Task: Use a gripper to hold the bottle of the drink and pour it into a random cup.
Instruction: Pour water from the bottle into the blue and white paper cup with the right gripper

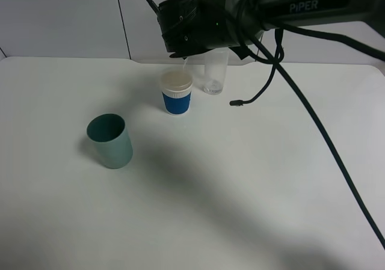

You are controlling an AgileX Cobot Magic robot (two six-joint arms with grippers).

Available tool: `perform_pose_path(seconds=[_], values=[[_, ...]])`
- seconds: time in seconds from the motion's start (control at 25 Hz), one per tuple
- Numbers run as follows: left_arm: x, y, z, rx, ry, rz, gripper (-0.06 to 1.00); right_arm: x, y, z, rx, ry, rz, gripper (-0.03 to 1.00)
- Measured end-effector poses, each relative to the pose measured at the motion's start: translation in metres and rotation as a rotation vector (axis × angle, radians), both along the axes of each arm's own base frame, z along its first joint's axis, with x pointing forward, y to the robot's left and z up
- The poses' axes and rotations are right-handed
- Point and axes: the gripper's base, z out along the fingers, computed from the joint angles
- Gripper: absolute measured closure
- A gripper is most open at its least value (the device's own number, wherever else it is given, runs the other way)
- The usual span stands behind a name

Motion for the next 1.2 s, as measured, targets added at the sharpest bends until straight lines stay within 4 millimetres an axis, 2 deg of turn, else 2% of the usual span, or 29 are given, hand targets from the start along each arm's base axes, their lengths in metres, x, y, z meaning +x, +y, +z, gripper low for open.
perform_pose_path(seconds=[1.0,1.2], values=[[0.0000,0.0000,0.0000,0.000,0.000,0.000,-0.05,0.0021,0.0019,0.0049,-0.045,-0.042,0.034,0.40],[0.0000,0.0000,0.0000,0.000,0.000,0.000,-0.05,0.0036,0.0040,-0.0037,-0.055,-0.027,0.042,0.40]])
